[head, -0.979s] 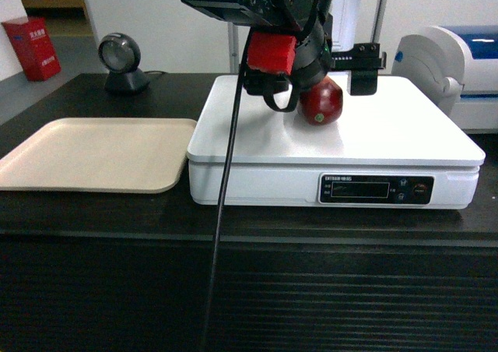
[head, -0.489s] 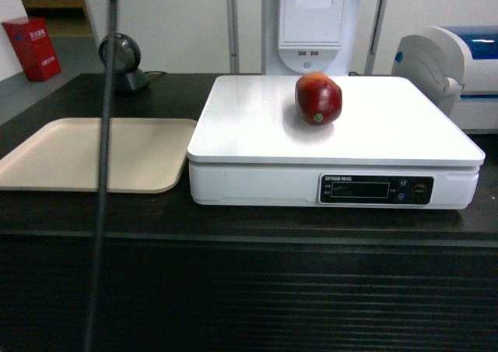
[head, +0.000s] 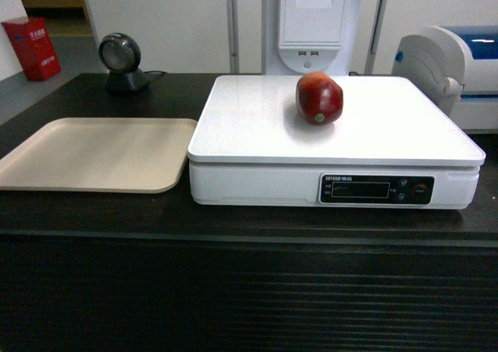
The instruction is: Place dark red mango on scale at checkout
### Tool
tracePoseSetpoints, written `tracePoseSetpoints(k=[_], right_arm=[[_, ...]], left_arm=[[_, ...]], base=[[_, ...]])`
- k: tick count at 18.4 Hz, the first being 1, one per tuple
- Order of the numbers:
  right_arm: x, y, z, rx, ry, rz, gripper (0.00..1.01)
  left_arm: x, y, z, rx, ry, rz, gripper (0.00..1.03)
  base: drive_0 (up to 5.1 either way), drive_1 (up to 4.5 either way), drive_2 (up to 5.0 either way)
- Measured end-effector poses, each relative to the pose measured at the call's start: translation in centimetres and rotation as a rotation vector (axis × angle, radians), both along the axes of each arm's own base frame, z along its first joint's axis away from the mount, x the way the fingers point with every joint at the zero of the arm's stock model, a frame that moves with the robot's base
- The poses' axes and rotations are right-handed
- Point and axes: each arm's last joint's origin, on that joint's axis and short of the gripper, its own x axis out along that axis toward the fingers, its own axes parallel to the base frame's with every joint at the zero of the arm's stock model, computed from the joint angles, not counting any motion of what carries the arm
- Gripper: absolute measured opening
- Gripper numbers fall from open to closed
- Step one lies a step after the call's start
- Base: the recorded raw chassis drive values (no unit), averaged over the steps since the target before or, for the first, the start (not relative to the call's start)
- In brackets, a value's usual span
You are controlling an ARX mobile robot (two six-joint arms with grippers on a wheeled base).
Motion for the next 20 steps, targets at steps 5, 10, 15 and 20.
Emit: tracePoseSetpoints(k=[5,10,15,20], right_arm=[[0.0,0.0,0.0,0.0,0.0,0.0,0.98],[0.0,0.0,0.0,0.0,0.0,0.0,0.98],[0.0,0.0,0.0,0.0,0.0,0.0,0.98],[0.0,0.0,0.0,0.0,0.0,0.0,0.98]], left_arm=[[-4.4,5.4,-0.2,0.096,0.021,0.318,0.84],[-12.8,10.4,-7.6,0.222,0.047,0.456,0.27],[-17.6,12.0,-11.0,0.227,0.054,0.465,0.02],[-23.1,13.4,-14.0,0.229,0.057,0.451,0.02]], base=[[0.0,0.0,0.0],[0.0,0.0,0.0],[0.0,0.0,0.0],[0.0,0.0,0.0]])
